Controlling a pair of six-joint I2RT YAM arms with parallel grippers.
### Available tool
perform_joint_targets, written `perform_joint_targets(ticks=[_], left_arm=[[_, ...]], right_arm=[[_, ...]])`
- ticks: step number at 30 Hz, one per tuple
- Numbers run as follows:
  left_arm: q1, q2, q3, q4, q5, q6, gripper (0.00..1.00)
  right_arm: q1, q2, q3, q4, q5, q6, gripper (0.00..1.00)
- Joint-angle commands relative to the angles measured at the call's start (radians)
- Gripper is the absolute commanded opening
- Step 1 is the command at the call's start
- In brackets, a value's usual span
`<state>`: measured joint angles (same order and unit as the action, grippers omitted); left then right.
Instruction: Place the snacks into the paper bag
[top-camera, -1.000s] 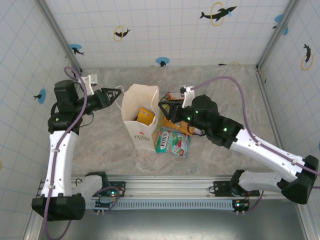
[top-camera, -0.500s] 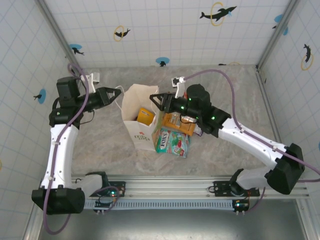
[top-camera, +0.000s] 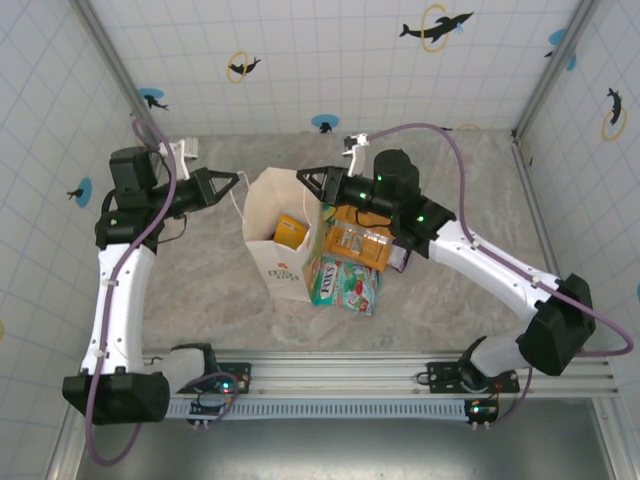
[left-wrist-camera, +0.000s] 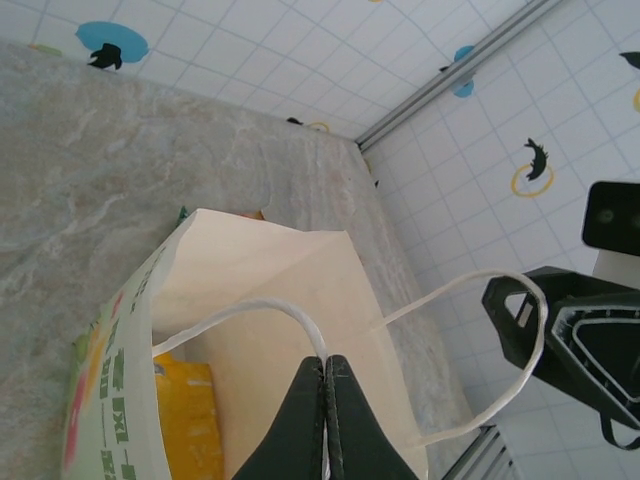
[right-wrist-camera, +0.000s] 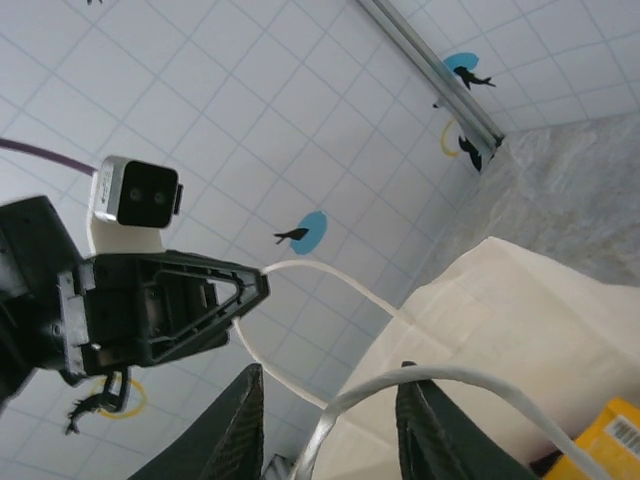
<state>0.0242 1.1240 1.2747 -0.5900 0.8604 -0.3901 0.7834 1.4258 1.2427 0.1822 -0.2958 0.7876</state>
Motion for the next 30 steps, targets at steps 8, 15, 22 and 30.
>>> perform_joint_targets(ticks=[8,15,22,30], left_arm=[[0.0,-0.01,0.055,0.011,-0.111,0.023,0.0],[-0.001,-0.035,0.083,0.018,-0.234,0.016,0.0],[-0.001,-0.041,0.04,-0.003,-0.317,0.031,0.0],[-0.001,-0.041,0.019,-0.014,-0.385,0.053,0.0]], right_arm=[[-0.018,0.036,0.108,-0.02,-0.031,-0.041,0.02],[-0.061,0.117,0.183,-0.017,-0.076,-0.044,0.02],[-0.094,0.214,0.233,0.019,-0.133,-0.015,0.02],[-0.12,0.193,0.241,-0.086,-0.08,-0.12,0.5]])
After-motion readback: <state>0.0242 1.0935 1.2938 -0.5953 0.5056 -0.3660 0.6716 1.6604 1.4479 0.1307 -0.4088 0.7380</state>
